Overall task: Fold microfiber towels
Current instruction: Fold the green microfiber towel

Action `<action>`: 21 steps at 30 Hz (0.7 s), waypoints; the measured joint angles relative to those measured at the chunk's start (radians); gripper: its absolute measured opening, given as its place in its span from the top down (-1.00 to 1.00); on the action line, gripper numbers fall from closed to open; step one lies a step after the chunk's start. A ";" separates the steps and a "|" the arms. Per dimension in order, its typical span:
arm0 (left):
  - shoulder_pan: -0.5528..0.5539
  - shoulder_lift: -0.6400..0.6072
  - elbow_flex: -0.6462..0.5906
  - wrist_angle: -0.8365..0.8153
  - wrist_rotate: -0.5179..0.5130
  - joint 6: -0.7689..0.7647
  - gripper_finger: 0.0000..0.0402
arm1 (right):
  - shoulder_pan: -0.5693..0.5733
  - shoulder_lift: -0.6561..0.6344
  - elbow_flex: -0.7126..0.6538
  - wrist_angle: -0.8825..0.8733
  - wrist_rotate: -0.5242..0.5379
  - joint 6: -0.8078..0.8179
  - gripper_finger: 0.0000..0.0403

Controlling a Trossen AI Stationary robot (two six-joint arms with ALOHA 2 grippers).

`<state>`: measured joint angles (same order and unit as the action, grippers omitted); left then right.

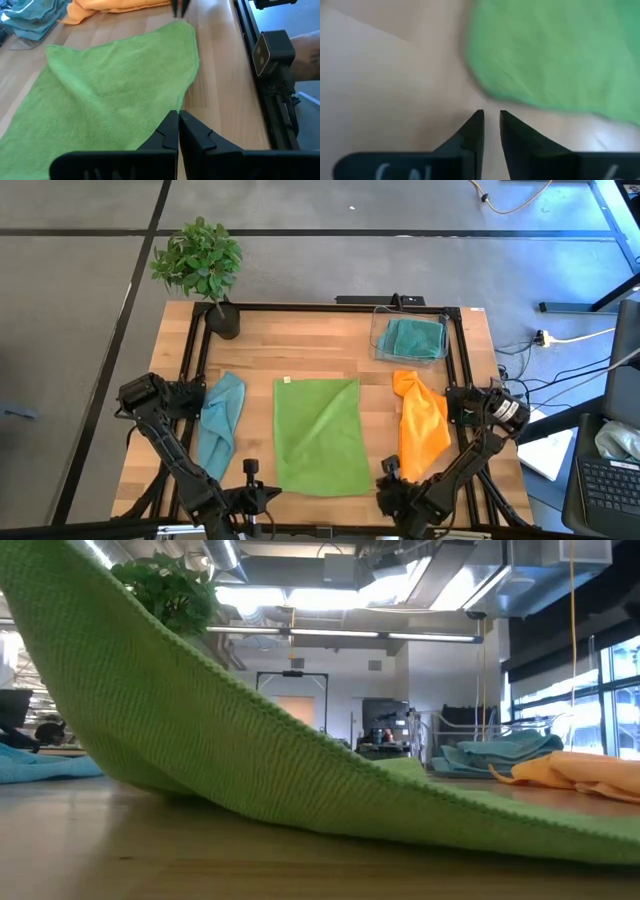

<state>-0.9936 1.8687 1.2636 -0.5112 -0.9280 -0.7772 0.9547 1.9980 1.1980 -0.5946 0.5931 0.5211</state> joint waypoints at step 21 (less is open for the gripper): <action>0.005 0.000 0.000 -0.002 0.003 0.002 1.00 | -0.023 0.059 0.006 0.169 0.099 -0.077 -0.03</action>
<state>-0.9887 1.8687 1.2633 -0.5137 -0.9245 -0.7750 0.9315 2.0570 1.2041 -0.4255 0.6923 0.4440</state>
